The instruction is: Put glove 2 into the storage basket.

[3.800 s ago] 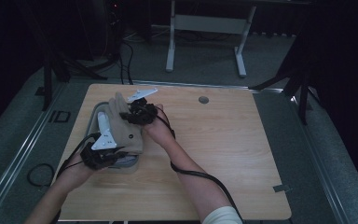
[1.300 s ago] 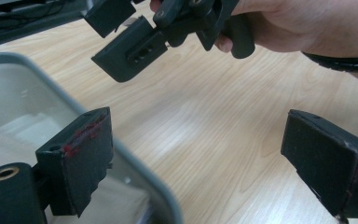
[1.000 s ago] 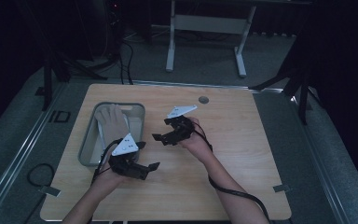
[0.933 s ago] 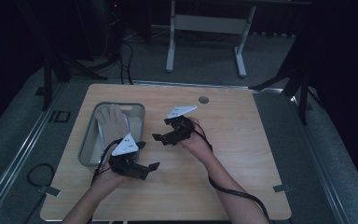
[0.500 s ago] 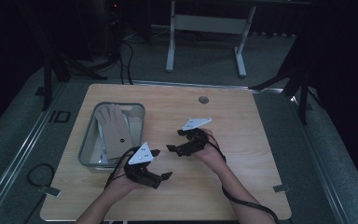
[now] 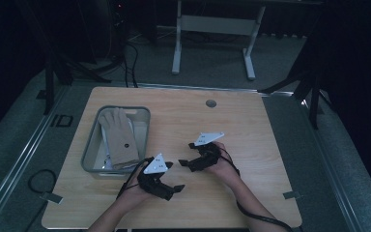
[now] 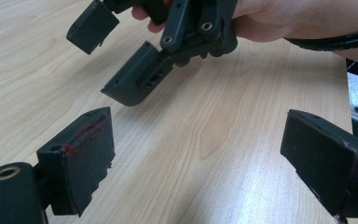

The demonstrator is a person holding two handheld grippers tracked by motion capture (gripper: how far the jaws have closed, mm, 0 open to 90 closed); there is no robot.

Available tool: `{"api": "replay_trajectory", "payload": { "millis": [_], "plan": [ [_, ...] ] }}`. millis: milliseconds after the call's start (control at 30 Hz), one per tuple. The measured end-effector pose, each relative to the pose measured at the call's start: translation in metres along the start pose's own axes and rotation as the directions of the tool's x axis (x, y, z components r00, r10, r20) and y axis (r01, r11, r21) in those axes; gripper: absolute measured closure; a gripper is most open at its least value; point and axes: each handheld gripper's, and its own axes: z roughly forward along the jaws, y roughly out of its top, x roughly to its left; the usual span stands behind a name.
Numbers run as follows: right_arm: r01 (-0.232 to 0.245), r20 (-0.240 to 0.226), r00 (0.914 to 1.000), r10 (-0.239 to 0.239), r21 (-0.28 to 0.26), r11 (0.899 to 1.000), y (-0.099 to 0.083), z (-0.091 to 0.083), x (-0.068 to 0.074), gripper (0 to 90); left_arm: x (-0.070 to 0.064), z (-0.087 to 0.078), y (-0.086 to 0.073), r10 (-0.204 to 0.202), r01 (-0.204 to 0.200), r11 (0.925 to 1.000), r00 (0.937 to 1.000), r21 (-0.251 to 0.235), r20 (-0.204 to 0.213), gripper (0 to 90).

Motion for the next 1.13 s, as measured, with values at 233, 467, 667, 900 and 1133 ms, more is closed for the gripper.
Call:
{"api": "replay_trajectory", "payload": {
  "millis": [233,467,667,900,1133],
  "plan": [
    [0.003,-0.007,1.0000,-0.003,-0.002,1.000,-0.013,-0.007,0.001,16.3,-0.001,0.008,-0.005,0.005,-0.005,1.0000,0.9999,0.005,0.012,9.7],
    [0.001,0.004,1.0000,-0.001,-0.002,1.000,-0.030,-0.016,0.002,16.7,-0.006,0.019,-0.010,0.040,-0.041,0.9990,0.9984,0.019,0.040,9.5],
    [0.001,0.025,0.9997,0.000,-0.007,1.000,-0.043,-0.019,0.000,16.7,-0.006,0.024,-0.015,0.047,-0.049,0.9982,0.9975,0.033,0.053,9.6],
    [-0.001,0.034,0.9994,0.001,-0.012,1.000,-0.046,-0.021,-0.004,16.7,-0.005,0.023,-0.017,0.036,-0.037,0.9992,0.9973,0.017,0.064,9.5],
    [0.008,0.033,0.9994,-0.008,-0.008,1.000,-0.047,-0.020,-0.004,16.6,-0.005,0.022,-0.018,0.034,-0.035,0.9994,0.9971,0.007,0.068,9.6]
  ]
}}
